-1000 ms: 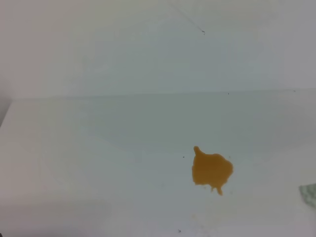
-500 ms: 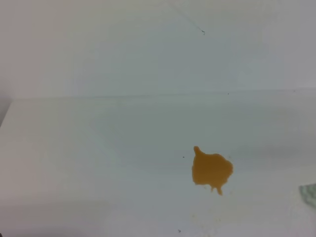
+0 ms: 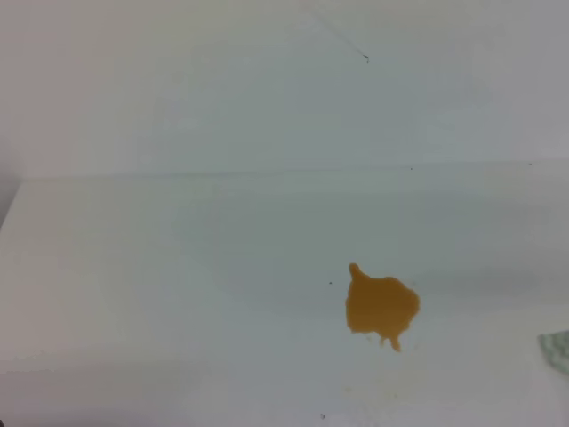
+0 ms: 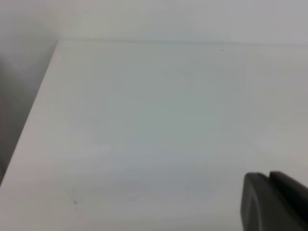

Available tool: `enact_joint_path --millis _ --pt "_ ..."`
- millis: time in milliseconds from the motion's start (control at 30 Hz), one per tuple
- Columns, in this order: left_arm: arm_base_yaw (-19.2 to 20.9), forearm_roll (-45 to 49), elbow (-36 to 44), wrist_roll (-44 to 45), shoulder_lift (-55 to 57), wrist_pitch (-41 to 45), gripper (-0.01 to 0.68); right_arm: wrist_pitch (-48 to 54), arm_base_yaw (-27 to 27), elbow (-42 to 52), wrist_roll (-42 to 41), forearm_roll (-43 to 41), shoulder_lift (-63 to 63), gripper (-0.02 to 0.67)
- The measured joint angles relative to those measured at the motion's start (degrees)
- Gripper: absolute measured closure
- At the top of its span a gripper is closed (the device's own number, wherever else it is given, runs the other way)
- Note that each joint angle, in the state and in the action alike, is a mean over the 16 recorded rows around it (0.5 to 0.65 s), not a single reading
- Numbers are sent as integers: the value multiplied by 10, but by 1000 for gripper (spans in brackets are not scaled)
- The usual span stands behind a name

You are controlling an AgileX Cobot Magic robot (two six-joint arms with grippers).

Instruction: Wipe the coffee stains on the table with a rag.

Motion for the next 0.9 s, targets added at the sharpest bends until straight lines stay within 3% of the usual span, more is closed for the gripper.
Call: enact_joint_path --millis 167,600,733,900 --pt "0 0 0 0 0 0 672 -1 0 0 35 -15 1 564" --pt "0 0 0 0 0 0 672 9 0 23 95 -68 41 184" --pt "0 0 0 0 0 0 672 -13 0 49 102 -77 65 133" --pt "0 0 0 0 0 0 672 -71 0 86 114 -81 99 121"
